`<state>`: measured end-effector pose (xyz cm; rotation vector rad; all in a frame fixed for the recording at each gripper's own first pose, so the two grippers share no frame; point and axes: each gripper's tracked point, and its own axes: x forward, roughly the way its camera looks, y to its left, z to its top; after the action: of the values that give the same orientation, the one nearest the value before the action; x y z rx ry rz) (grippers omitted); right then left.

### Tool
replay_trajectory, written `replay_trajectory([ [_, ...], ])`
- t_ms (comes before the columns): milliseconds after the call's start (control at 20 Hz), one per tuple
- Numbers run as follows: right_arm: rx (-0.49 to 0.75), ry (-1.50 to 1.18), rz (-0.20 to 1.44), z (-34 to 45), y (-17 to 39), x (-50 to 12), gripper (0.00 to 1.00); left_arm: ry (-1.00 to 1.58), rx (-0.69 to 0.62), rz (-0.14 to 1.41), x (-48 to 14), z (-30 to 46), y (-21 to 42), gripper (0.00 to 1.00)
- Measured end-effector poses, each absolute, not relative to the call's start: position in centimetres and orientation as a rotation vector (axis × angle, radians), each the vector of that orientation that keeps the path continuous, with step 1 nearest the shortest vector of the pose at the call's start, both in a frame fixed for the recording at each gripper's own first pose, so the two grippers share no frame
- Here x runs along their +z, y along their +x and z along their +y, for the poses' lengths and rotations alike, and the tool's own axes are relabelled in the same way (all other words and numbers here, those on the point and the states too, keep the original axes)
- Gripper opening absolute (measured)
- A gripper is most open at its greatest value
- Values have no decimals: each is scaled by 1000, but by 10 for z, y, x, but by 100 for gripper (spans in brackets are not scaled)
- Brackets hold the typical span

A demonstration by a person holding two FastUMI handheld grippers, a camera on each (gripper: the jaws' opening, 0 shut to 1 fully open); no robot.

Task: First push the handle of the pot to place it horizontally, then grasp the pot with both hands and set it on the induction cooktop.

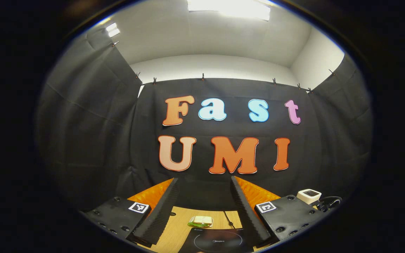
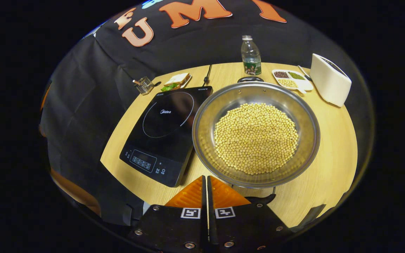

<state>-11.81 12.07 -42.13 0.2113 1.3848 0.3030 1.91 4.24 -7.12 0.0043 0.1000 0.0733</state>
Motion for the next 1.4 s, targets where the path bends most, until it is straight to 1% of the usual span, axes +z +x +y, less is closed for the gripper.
replay_trajectory([
  [400, 259, 247, 1493, 118, -131, -453, 1, 3, 81, 142, -88, 48, 17, 95],
  [600, 265, 277, 1517, 119, -132, -457, 0, 12, 88, 159, -94, 49, 20, 95],
  [750, 256, 313, 1530, 112, -133, -458, 0, -12, 62, 183, -102, 39, 18, 95],
  [1400, 62, 272, 1525, 28, -127, -467, 0, 4, 48, 223, -123, 30, 32, 94],
])
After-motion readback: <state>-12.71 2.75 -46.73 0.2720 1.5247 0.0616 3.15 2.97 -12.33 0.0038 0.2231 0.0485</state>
